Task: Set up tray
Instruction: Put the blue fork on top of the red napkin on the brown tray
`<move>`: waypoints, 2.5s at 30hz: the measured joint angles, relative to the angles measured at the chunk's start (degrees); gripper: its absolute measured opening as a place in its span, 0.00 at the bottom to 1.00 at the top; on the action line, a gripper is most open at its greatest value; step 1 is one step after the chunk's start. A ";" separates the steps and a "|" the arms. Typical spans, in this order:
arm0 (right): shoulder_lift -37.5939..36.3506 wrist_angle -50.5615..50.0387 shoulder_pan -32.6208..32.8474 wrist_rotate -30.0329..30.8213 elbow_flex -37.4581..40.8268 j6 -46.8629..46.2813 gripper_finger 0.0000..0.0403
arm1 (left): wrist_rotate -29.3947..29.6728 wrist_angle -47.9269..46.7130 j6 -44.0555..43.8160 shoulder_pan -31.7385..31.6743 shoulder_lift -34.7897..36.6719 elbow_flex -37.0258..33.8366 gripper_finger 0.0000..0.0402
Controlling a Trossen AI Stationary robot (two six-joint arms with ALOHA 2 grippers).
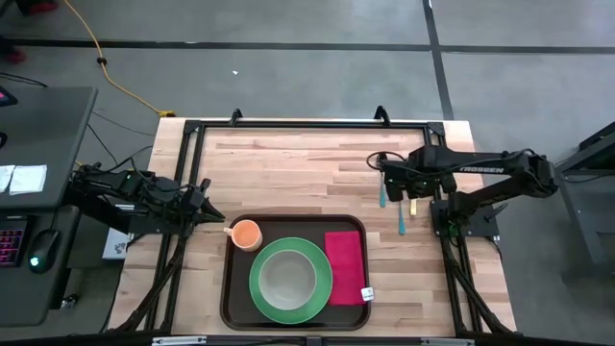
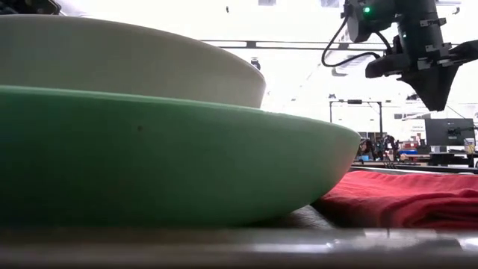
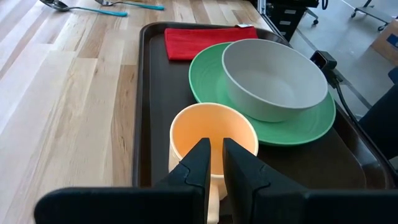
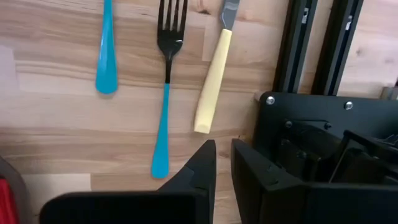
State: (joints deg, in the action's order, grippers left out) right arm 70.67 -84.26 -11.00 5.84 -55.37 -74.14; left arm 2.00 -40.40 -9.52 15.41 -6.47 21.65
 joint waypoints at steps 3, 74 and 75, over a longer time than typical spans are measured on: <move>0.03 -0.03 0.02 0.66 0.00 0.64 0.07 | 0.00 0.00 -0.11 0.01 0.00 0.00 0.18; -17.40 33.59 1.31 -7.82 23.86 -2.90 0.07 | 0.13 3.41 -2.82 0.00 -0.01 0.02 0.18; -17.38 33.84 1.31 -7.83 24.12 -2.92 0.07 | 0.13 3.41 -2.82 0.00 -0.01 0.02 0.18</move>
State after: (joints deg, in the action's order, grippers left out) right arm 53.30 -50.42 -9.69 -2.00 -31.25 -77.06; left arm 2.13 -36.99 -12.34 15.40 -6.48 21.67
